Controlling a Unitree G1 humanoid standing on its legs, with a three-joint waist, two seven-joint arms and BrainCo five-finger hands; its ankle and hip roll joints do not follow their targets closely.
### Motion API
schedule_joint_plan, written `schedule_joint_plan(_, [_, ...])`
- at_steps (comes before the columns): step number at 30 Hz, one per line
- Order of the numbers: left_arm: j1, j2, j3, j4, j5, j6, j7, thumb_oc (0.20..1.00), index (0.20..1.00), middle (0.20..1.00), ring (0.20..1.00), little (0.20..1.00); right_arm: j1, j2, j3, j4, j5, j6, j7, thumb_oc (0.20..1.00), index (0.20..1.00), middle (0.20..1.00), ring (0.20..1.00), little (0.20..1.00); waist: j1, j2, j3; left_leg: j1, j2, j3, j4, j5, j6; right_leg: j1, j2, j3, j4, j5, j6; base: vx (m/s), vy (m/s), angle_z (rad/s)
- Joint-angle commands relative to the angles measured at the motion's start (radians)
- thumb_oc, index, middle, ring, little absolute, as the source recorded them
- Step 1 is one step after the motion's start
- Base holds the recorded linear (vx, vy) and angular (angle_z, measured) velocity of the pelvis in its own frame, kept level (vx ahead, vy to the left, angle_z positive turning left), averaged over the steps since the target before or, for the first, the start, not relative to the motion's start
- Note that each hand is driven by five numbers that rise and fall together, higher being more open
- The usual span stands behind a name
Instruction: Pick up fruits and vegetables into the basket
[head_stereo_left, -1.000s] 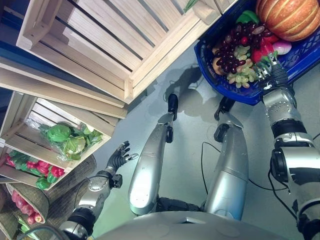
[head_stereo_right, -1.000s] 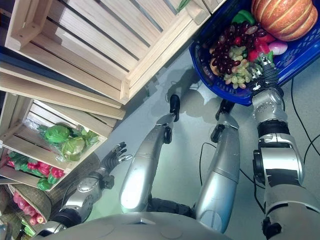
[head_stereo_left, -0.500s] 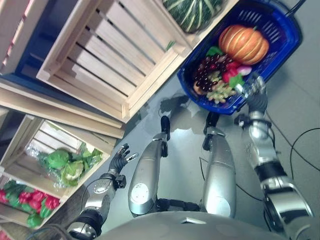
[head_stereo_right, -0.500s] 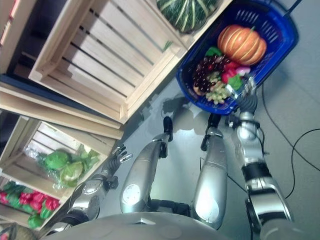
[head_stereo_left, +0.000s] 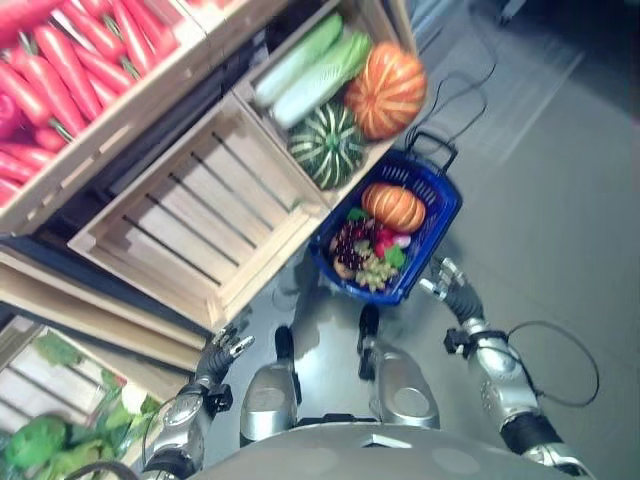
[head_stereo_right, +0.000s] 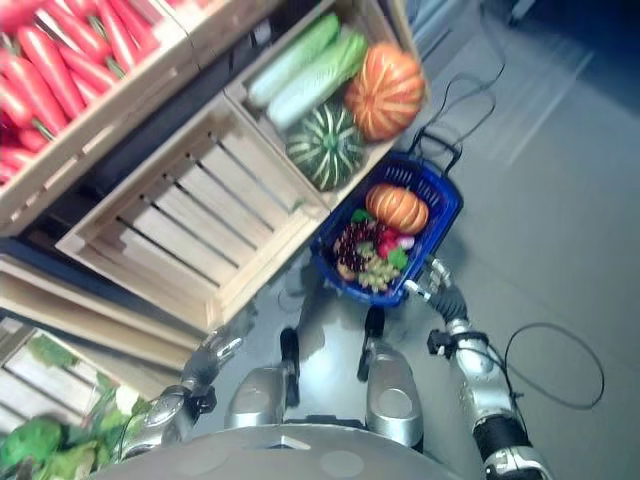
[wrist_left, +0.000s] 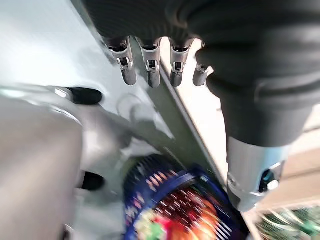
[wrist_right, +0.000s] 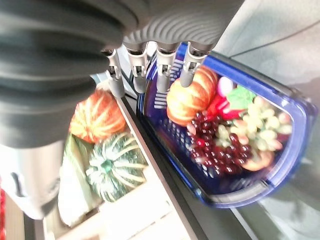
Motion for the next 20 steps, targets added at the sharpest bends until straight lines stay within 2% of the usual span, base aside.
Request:
schedule_joint_plan(1, [0.015, 0.033, -0.004, 0.024, 0.014, -0.008, -0.059, 1.000, 1.000, 1.000, 1.000, 1.000, 0.015, 0.019, 0.020, 0.044, -0.013, 0.059, 0.067, 1.000, 1.000, 1.000, 1.000, 1.000, -0.001, -0.018, -0.041, -0.041, -0.036, 0.000, 0.022, -0.009, 0.051, 0.101, -0.089, 0.000, 0.046, -0.083, 0.124, 0.00, 0.000, 0.00])
schedule_joint_plan(3, [-0.005, 0.032, -0.021, 0.051, 0.024, 0.007, -0.093, 1.000, 1.000, 1.000, 1.000, 1.000, 0.004, 0.034, 0.041, 0.120, -0.024, 0.072, 0.084, 1.000, 1.000, 1.000, 1.000, 1.000, 0.001, -0.021, -0.056, -0.018, -0.036, 0.005, 0.015, -0.016, 0.053, 0.123, -0.093, -0.005, 0.025, -0.073, 0.129, -0.01, 0.035, -0.01])
schedule_joint_plan(8, [-0.059, 0.020, -0.070, 0.127, 0.035, 0.031, -0.165, 1.000, 1.000, 1.000, 1.000, 1.000, -0.039, 0.076, 0.062, 0.293, 0.021, 0.153, 0.119, 1.000, 1.000, 1.000, 1.000, 1.000, 0.001, -0.019, -0.079, 0.022, -0.037, 0.017, -0.002, -0.027, 0.056, 0.156, -0.096, -0.014, 0.000, -0.064, 0.134, -0.03, 0.035, -0.06])
schedule_joint_plan(11, [-0.078, 0.014, -0.085, 0.143, 0.039, 0.058, -0.196, 1.000, 1.000, 1.000, 1.000, 1.000, -0.047, 0.091, 0.068, 0.344, 0.032, 0.186, 0.144, 1.000, 1.000, 1.000, 1.000, 1.000, 0.001, -0.014, -0.084, 0.032, -0.039, 0.017, -0.009, -0.027, 0.058, 0.166, -0.096, -0.017, -0.005, -0.064, 0.133, -0.03, 0.019, -0.08])
schedule_joint_plan(13, [-0.095, 0.007, -0.101, 0.170, 0.048, 0.073, -0.227, 1.000, 1.000, 1.000, 1.000, 1.000, -0.059, 0.102, 0.076, 0.403, 0.006, 0.229, 0.192, 1.000, 1.000, 1.000, 1.000, 1.000, 0.000, -0.011, -0.090, 0.041, -0.041, 0.017, -0.013, -0.029, 0.059, 0.175, -0.095, -0.021, -0.013, -0.063, 0.132, -0.04, 0.018, -0.04])
schedule_joint_plan(15, [-0.107, 0.003, -0.110, 0.186, 0.055, 0.100, -0.254, 1.000, 1.000, 1.000, 1.000, 1.000, -0.070, 0.102, 0.081, 0.454, 0.013, 0.239, 0.222, 1.000, 1.000, 1.000, 1.000, 1.000, 0.006, -0.008, -0.096, 0.046, -0.045, 0.014, -0.011, -0.033, 0.060, 0.185, -0.095, -0.028, -0.023, -0.064, 0.129, -0.02, 0.005, 0.00])
schedule_joint_plan(20, [-0.126, -0.012, -0.121, 0.229, 0.097, 0.143, -0.279, 1.000, 1.000, 1.000, 1.000, 1.000, -0.096, 0.104, 0.079, 0.516, 0.017, 0.271, 0.228, 1.000, 1.000, 1.000, 1.000, 1.000, 0.012, -0.007, -0.107, 0.056, -0.049, 0.015, -0.006, -0.042, 0.063, 0.203, -0.094, -0.037, -0.037, -0.062, 0.126, 0.00, 0.000, 0.00])
